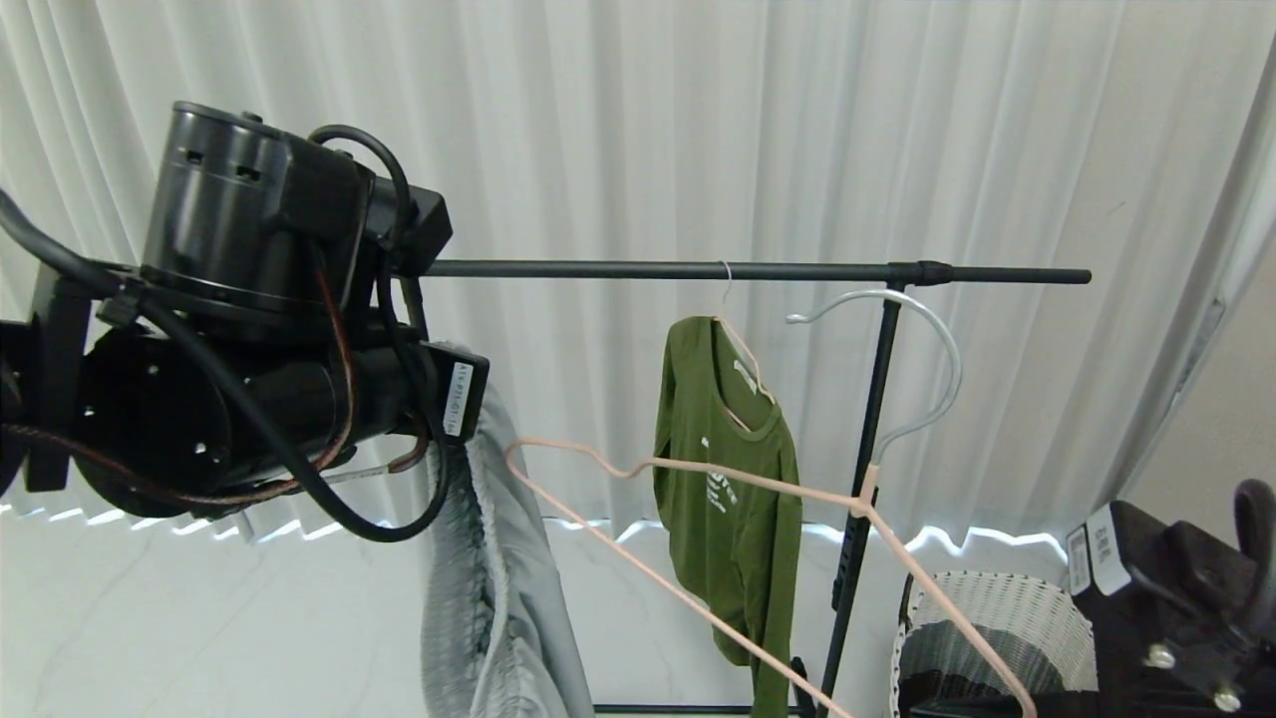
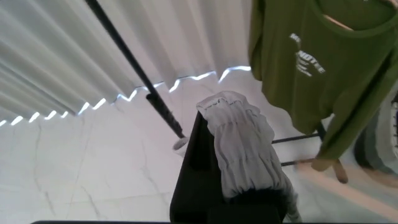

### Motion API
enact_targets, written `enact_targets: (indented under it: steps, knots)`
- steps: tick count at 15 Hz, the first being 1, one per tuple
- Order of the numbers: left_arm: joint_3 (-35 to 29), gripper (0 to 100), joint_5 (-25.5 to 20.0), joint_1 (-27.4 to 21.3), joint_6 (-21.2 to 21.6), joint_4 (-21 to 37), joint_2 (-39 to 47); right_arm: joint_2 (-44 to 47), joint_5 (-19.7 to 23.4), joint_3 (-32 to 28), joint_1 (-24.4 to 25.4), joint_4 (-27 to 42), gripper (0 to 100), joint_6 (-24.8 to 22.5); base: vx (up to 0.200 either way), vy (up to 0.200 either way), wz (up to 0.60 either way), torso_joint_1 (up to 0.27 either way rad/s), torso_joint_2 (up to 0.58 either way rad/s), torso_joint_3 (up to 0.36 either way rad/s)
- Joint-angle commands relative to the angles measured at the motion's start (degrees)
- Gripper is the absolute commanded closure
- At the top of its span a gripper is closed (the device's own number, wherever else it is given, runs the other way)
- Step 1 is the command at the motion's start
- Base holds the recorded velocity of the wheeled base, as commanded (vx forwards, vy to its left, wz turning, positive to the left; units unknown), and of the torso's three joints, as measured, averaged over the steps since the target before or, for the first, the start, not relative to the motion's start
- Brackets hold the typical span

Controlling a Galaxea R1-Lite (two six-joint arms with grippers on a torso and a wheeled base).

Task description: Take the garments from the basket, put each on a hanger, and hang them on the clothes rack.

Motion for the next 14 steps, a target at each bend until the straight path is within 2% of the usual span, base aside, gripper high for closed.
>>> enact_targets:
  steps: [1,4,8,11,14]
  knots:
    - [-0.54,100,1.61,0.82,0.00,0.01,1.65,-0.48,0.02,-0.17,2.38,-0.14,100,0.08,0.000,0.000,0.00,0.000,0.00,0.000]
    - [-0.98,100,3.20,1.52,-0.09,-0.07,2.88,-0.65,0.02,-0.08,5.28,-0.05,100,0.08,0.000,0.000,0.00,0.000,0.00,0.000]
    - [-0.98,100,3.28,1.43,-0.18,-0.07,2.71,2.07,-0.42,-0.08,5.28,-1.72,100,1.58,0.000,0.000,0.00,0.000,0.00,0.000]
    - [-0.90,100,3.55,1.26,-0.88,0.01,2.62,6.38,-0.86,-0.43,3.96,-4.45,100,5.71,0.000,0.000,0.00,0.000,0.00,0.000]
    - [-0.63,100,3.55,1.08,-1.06,0.10,2.62,11.56,-4.03,-1.40,2.99,-8.84,100,9.31,0.000,0.000,0.00,0.000,0.00,0.000]
